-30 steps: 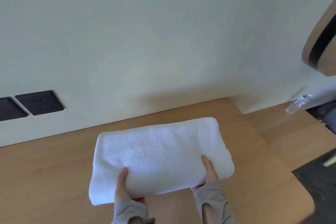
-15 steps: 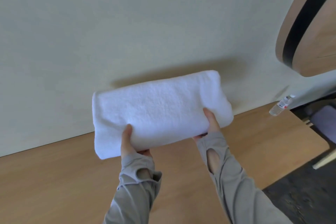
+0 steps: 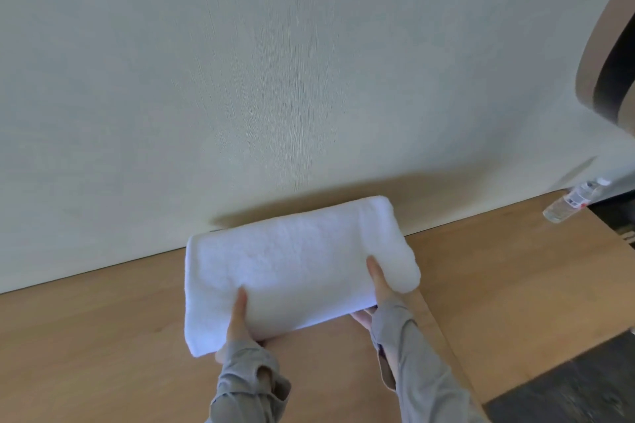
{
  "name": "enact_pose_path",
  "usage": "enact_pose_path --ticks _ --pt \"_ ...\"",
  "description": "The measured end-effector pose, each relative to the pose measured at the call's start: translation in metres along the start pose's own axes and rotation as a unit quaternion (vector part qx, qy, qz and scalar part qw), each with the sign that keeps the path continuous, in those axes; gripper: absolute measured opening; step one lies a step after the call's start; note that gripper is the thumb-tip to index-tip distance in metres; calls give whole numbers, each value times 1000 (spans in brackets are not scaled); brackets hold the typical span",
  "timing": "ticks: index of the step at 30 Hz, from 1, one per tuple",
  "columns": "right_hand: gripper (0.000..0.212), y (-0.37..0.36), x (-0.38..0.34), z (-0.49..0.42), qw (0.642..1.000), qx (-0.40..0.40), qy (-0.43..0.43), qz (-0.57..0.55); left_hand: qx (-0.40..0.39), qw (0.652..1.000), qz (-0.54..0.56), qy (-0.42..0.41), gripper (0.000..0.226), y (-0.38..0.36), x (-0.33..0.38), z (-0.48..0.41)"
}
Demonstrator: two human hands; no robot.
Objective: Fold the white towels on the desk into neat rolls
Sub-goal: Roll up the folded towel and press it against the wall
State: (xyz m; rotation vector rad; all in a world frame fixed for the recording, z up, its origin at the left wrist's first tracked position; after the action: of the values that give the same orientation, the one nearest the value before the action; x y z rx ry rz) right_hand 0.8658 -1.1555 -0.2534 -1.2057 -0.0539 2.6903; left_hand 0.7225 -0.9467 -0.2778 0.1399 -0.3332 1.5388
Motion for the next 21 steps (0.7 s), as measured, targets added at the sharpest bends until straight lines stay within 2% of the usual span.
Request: enact_pose_path --ticks 1,3,6,10,12,13,15,16,18,19,21 --pt "75 2 2 -3 1000 -3 -1 4 28 999 -8 -19 92 7 6 -2" --pt "73 5 5 -12 1000 -3 -8 19 49 997 -18 -56 99 12 17 -2" --pt "65 -1 1 -15 998 25 -4 -63 41 997 -34 -64 101 3 23 -7" --pt "63 -5 -9 -23 997 32 12 -66 19 998 -41 -38 104 -6 20 -17" --pt "60 -7 -10 -26 996 27 12 -90 16 996 -67 -55 96 -5 26 -19" --pt "64 3 -11 -29 996 54 30 -70 17 993 -81 -84 88 -2 37 -17" --pt "84 36 -36 -29 975 161 128 80 6 984 -111 -142 74 4 63 -12" --pt "91 49 -55 -27 951 201 184 144 39 972 -131 -189 74 15 83 -9" --pt "82 56 -89 -30 924 202 275 172 171 911 -213 -309 69 32 134 8" --pt "68 51 -103 -36 922 174 300 175 188 879 -268 -346 61 21 154 17" --pt "47 31 -130 -47 905 123 335 231 141 842 -363 -373 48 -22 176 22"
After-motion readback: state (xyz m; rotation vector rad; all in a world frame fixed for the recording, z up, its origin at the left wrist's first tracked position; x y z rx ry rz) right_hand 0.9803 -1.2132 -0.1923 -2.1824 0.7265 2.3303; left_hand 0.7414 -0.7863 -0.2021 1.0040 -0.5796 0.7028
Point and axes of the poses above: each hand's wrist, its own z-axis away from the middle knuckle, its own y-axis out of the back of the hand, x = y × z, the point moved 10 cm from there along -z, towards the middle knuckle, and after that the axes turned 12 degrees about y, right-handed, at the moved point
